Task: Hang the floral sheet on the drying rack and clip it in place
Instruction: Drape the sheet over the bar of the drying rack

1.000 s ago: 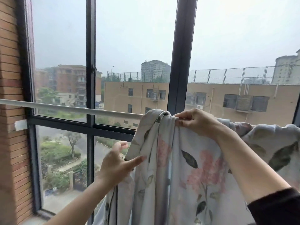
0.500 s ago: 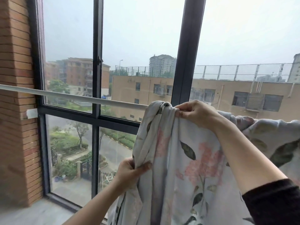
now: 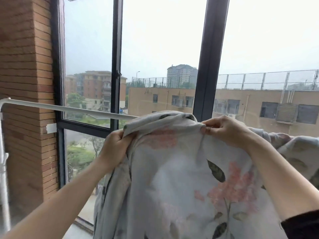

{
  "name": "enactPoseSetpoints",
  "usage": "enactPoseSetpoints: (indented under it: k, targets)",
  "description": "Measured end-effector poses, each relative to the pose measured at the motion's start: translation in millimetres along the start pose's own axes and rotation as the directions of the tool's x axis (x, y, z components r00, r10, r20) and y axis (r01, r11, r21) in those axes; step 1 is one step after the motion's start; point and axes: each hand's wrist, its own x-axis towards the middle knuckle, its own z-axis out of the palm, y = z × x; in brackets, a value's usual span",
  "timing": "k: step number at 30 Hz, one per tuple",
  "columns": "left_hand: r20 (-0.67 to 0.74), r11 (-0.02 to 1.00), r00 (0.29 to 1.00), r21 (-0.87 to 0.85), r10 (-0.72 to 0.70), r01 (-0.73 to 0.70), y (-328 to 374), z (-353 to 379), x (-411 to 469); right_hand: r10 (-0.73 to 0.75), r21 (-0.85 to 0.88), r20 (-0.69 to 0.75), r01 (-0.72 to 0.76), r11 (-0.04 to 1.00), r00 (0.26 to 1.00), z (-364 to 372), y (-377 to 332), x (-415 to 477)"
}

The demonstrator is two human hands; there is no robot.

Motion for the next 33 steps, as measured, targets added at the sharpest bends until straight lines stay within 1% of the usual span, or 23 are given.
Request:
enactPoseSetpoints:
  k: [2,4,7,9,10,12,13,14,16,17,18,20,22,23,24,25,27,29,31,33]
  targets:
    - [-0.035,0.995,0.996,0.065,0.083,-0.080,36,-11,30,-0.006,-0.006,-0.001,0.006,1.000,1.000,0,1,0]
    - [-0.064,0.977,0.986,0.155,0.157,-0.146,66,-12,64,0.009,0.041,-0.006,-0.009,0.999,1.000,0,1,0]
    - [-0.025,0.917,0.978,0.353,0.206,-0.184,85,6,116,0.086,0.075,-0.117,-0.078,0.994,0.989,0,6,1]
    - [0.057,0.844,0.986,0.512,0.156,-0.163,72,28,139,0.198,-0.019,-0.206,-0.206,0.978,0.958,-2,13,4]
    - [0.114,0.796,0.988,0.587,0.101,-0.149,61,40,145,0.249,-0.070,-0.236,-0.272,0.960,0.939,-4,18,5]
    - [0.196,0.706,0.981,0.694,0.001,-0.139,40,57,148,0.320,-0.129,-0.230,-0.355,0.926,0.919,-7,22,7]
    - [0.207,0.693,0.978,0.706,-0.011,-0.142,33,60,149,0.342,-0.139,-0.210,-0.374,0.917,0.916,-8,23,8]
    - [0.219,0.704,0.976,0.695,-0.012,-0.147,31,60,151,0.354,-0.139,-0.188,-0.382,0.914,0.916,-9,24,9]
    - [0.267,0.754,0.964,0.634,-0.005,-0.172,33,53,151,0.342,-0.091,-0.147,-0.357,0.930,0.928,-10,22,11]
    - [0.294,0.773,0.956,0.605,0.007,-0.191,34,48,151,0.310,-0.047,-0.144,-0.319,0.947,0.940,-10,19,11]
    - [0.312,0.781,0.950,0.589,0.018,-0.208,33,44,150,0.259,0.005,-0.162,-0.262,0.965,0.952,-8,14,11]
    - [0.327,0.777,0.944,0.584,0.038,-0.234,32,39,148,0.144,0.069,-0.240,-0.131,0.989,0.960,-2,-1,7]
    - [0.325,0.782,0.945,0.575,0.048,-0.238,31,38,147,0.037,0.042,-0.311,-0.025,0.999,0.950,7,-22,5]
    - [0.322,0.784,0.945,0.573,0.052,-0.238,31,38,146,-0.016,0.014,-0.320,0.021,1.000,0.947,12,-33,6]
    - [0.318,0.785,0.946,0.572,0.055,-0.238,31,40,146,-0.062,0.001,-0.304,0.066,0.998,0.951,16,-44,8]
    - [0.316,0.787,0.947,0.568,0.058,-0.238,32,41,146,-0.091,0.009,-0.259,0.096,0.995,0.962,20,-53,10]
    - [0.311,0.787,0.948,0.567,0.066,-0.242,32,44,145,-0.097,0.014,-0.145,0.100,0.995,0.985,30,-68,16]
    - [0.304,0.778,0.950,0.580,0.066,-0.239,31,45,146,-0.085,-0.096,-0.053,0.079,0.992,0.995,40,-74,23]
    - [0.288,0.761,0.956,0.607,0.059,-0.230,28,43,147,-0.096,-0.203,0.015,0.097,0.974,0.995,44,-76,29]
    - [0.255,0.766,0.964,0.605,0.071,-0.216,27,38,144,-0.098,-0.173,0.080,0.110,0.979,0.992,41,-78,35]
